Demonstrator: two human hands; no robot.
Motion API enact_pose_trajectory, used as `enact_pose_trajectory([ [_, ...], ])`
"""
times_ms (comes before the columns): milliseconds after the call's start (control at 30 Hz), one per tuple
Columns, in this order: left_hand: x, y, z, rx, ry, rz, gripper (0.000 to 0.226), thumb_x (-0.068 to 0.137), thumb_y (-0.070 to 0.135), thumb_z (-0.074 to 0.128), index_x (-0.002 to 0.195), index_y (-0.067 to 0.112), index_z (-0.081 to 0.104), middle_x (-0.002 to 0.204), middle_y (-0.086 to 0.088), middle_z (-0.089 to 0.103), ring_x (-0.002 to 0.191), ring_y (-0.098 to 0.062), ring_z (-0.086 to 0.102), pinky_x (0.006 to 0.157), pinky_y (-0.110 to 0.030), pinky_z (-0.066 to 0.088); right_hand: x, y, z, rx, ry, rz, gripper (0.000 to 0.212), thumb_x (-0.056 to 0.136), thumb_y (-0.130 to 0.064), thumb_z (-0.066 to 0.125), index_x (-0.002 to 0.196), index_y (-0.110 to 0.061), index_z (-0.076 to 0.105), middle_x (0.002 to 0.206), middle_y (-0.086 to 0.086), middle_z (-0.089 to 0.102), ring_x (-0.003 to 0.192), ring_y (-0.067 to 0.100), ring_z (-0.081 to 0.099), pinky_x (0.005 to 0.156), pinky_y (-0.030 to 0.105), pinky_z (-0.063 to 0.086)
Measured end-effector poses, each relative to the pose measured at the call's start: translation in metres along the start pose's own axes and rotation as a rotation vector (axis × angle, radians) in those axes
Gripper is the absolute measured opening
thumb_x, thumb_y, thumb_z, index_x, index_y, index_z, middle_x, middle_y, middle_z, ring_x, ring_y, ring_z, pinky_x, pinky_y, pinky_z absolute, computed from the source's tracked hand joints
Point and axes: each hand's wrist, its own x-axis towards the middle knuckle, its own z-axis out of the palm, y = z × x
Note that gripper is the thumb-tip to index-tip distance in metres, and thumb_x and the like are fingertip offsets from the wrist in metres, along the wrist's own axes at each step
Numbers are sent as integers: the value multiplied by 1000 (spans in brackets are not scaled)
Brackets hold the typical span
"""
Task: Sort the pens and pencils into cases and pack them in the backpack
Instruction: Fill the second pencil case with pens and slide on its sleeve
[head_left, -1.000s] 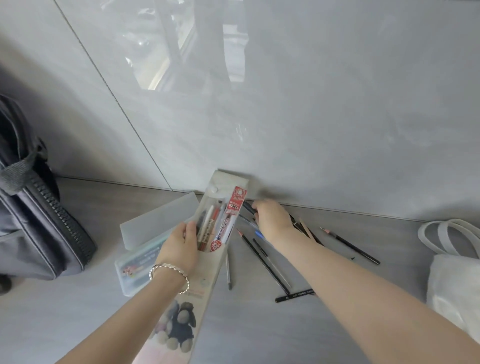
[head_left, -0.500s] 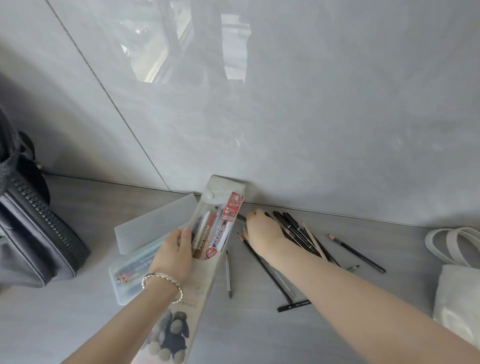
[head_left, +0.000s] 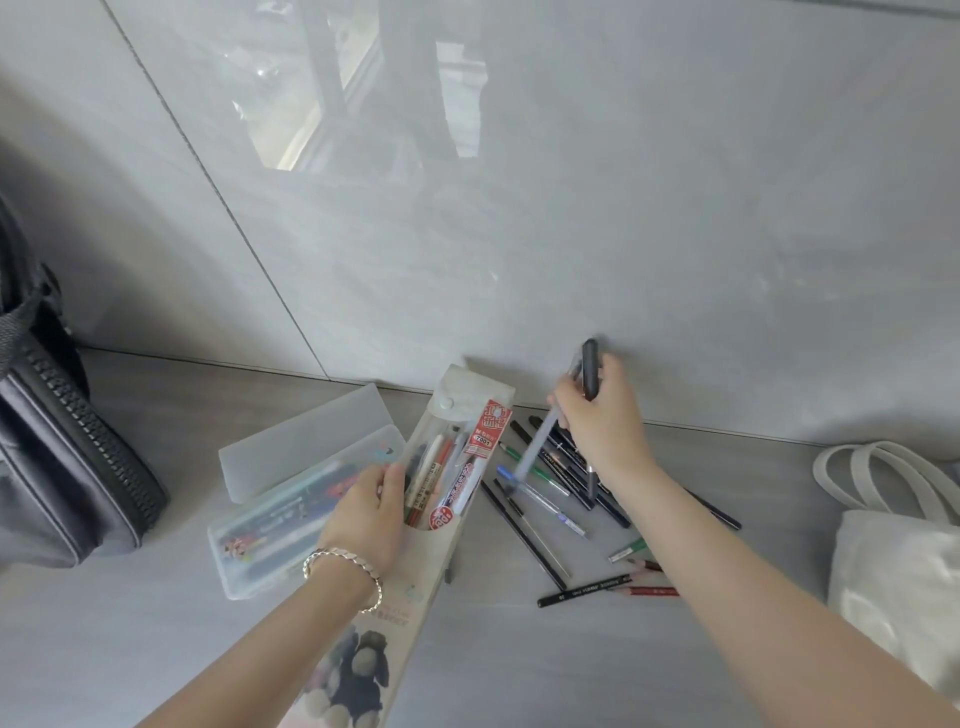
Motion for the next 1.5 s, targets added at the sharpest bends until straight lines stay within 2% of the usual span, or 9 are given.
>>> enact_pose_trajectory([
  [100, -12, 7, 12, 3, -59, 28, 40, 98, 38, 30, 85, 8, 53, 76, -6, 55, 70, -20, 49, 58, -27, 33, -27, -11, -5, 233, -52, -52, 39, 91, -6, 49, 120, -28, 35, 69, 10, 55, 53, 7, 56, 53, 15, 47],
  [200, -26, 16, 21, 4, -85, 60, 38, 98, 39, 31, 74, 14, 47, 68, 0, 51, 63, -13, 46, 56, -24, 32, -50, -5, 4, 59, -161, -71, 33, 92, -14, 50, 112, -37, 39, 71, 9, 56, 56, 13, 53, 68, 36, 55],
  [433, -44, 25, 26, 65, -92, 125, 39, 98, 39, 31, 66, 19, 40, 63, 2, 49, 62, -14, 46, 54, -24, 31, -77, 0, 2, -359, -341, -235, 53, 90, -37, 52, 139, -26, 34, 105, -10, 47, 97, 3, 50, 91, 20, 43],
  [533, -43, 20, 23, 42, -101, 91, 39, 98, 38, 30, 67, 17, 39, 63, 1, 46, 61, -15, 44, 56, -27, 31, -74, -6, -13, -176, -111, -285, 37, 95, -29, 45, 132, -26, 44, 105, -14, 48, 98, -10, 46, 87, 4, 34],
  [667, -46, 20, 23, 48, -110, 97, 38, 99, 38, 30, 71, 14, 42, 64, 0, 46, 61, -15, 44, 56, -26, 31, -72, -10, -20, 383, -11, -16, 18, 98, -17, 40, 104, -16, 56, 63, -10, 48, 57, 7, 44, 57, 19, 42],
  [833, -53, 21, 29, 81, -167, 128, 38, 99, 37, 31, 69, 14, 40, 62, 2, 44, 59, -14, 42, 55, -26, 30, -85, 0, -3, 760, 23, 45, 36, 98, 0, 32, 115, -29, 46, 76, -1, 53, 69, 8, 65, 80, 24, 55],
  [1100, -51, 18, 28, 54, -139, 121, 41, 98, 38, 31, 82, 6, 51, 66, 0, 49, 63, -15, 45, 59, -26, 33, -98, 17, 6, 546, 18, -49, 25, 91, -2, 52, 103, -24, 51, 102, 5, 67, 103, 7, 62, 89, 14, 46],
  [1300, -48, 15, 25, -6, -74, 126, 36, 98, 36, 34, 74, 14, 50, 64, 1, 50, 62, -15, 46, 59, -28, 34, -103, 47, 19, -392, 23, -577, 25, 81, -37, 58, 85, -15, 70, 109, -9, 64, 117, 11, 40, 104, 11, 23],
  [1500, -29, 1, 11, 6, 7, 46, 37, 99, 34, 30, 76, 12, 49, 68, -1, 51, 67, -20, 48, 56, -27, 32, -92, 64, 6, -311, 99, -498, 19, 85, -22, 53, 91, -12, 69, 99, -5, 67, 107, 10, 50, 99, 26, 38],
])
